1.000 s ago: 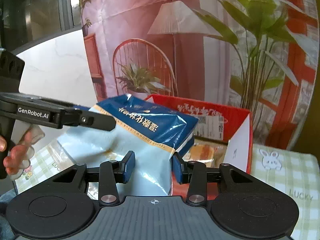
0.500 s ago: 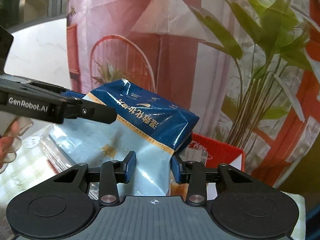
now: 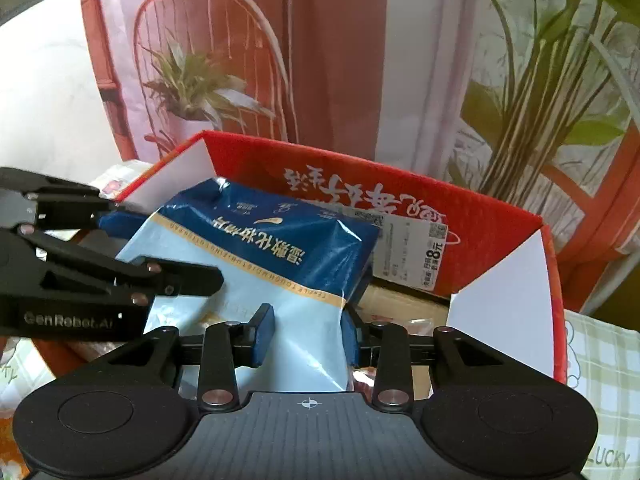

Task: Organize soft objects
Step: 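Lift the blue-and-white bag with the left tool and carry it over the box, then open the left tool to drop the bag into the box and withdraw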

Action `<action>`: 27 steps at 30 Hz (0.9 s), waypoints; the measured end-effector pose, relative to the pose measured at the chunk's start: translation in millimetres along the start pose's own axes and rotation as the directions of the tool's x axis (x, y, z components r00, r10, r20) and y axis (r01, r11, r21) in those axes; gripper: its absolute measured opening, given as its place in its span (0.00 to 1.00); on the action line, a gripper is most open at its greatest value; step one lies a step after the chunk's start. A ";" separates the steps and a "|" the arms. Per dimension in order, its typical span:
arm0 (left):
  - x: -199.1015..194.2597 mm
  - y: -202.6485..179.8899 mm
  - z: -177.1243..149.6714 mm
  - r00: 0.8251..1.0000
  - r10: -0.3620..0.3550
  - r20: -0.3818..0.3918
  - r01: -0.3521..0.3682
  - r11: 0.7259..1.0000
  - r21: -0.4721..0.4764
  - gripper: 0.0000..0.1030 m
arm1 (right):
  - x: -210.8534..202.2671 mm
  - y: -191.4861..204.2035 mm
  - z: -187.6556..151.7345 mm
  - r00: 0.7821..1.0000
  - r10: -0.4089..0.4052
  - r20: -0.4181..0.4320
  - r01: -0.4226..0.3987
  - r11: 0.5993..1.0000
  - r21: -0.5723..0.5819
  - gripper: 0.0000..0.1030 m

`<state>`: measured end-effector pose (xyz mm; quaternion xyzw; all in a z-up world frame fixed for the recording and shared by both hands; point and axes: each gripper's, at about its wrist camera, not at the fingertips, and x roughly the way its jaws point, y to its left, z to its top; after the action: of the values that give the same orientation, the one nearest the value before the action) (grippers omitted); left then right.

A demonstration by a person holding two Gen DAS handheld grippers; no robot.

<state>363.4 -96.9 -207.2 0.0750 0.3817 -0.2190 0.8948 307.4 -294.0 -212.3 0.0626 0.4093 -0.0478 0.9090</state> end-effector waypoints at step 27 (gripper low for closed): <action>-44.2 -13.6 -1.5 0.992 0.094 0.084 -0.093 0.996 -0.012 0.97 | -27.2 12.4 -5.3 0.989 -0.146 0.034 0.146 0.989 -0.007 0.88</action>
<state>329.2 -93.8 -176.2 0.0800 0.3405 -0.1782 0.9197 287.3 -280.0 -194.4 0.0272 0.3976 -0.1132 0.9101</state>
